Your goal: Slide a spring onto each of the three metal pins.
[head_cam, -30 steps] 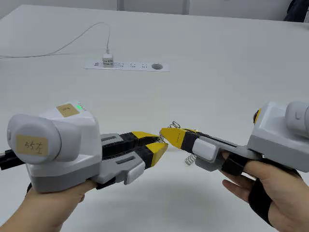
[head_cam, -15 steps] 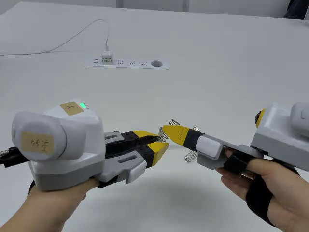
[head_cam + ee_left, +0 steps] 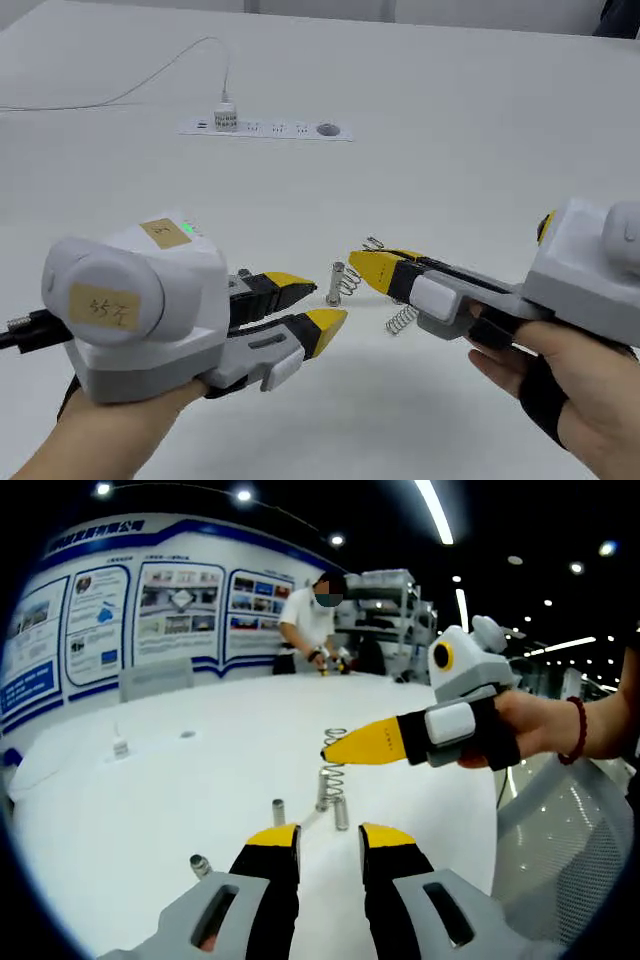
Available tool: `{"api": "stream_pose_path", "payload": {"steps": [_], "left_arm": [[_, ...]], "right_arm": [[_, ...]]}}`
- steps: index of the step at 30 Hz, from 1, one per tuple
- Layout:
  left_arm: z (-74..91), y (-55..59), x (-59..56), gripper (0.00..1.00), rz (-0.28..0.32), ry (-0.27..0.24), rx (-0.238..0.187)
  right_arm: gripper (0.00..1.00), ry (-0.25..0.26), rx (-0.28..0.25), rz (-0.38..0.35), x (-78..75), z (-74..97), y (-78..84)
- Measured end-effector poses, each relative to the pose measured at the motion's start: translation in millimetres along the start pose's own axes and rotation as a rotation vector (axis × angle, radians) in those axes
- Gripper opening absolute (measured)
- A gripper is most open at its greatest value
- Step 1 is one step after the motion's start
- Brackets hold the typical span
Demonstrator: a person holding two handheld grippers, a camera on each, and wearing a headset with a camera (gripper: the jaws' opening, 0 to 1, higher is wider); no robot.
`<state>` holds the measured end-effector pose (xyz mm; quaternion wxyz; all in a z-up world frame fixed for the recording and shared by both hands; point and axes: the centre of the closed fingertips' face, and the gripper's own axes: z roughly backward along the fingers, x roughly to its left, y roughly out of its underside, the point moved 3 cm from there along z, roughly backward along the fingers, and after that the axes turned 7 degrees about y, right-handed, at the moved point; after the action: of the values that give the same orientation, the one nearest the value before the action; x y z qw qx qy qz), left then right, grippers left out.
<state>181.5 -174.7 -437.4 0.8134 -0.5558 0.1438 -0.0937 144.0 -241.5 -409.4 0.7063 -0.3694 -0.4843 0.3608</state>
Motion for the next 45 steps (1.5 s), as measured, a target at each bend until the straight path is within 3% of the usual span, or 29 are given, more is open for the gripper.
{"api": "stream_pose_path", "payload": {"steps": [7,14,30,45], "left_arm": [[-1.8,9.0,-0.1,0.29,-0.026,-0.009,0.048],[-1.9,14.3,-0.3,0.36,-0.031,-0.012,0.07],[-2.3,20.1,1.4,0.42,0.003,-0.018,0.071],[-2.6,22.8,2.4,0.45,0.015,-0.02,0.076]], "right_arm": [[0.11,0.024,0.004,0.136,-3.1,-6.1,-6.9],[0.11,0.038,-0.005,0.23,-7.1,-18.0,-15.2],[0.11,0.073,0.034,0.297,-21.4,-46.9,-7.6],[0.11,0.083,0.076,0.366,-27.2,-55.5,6.4]]}}
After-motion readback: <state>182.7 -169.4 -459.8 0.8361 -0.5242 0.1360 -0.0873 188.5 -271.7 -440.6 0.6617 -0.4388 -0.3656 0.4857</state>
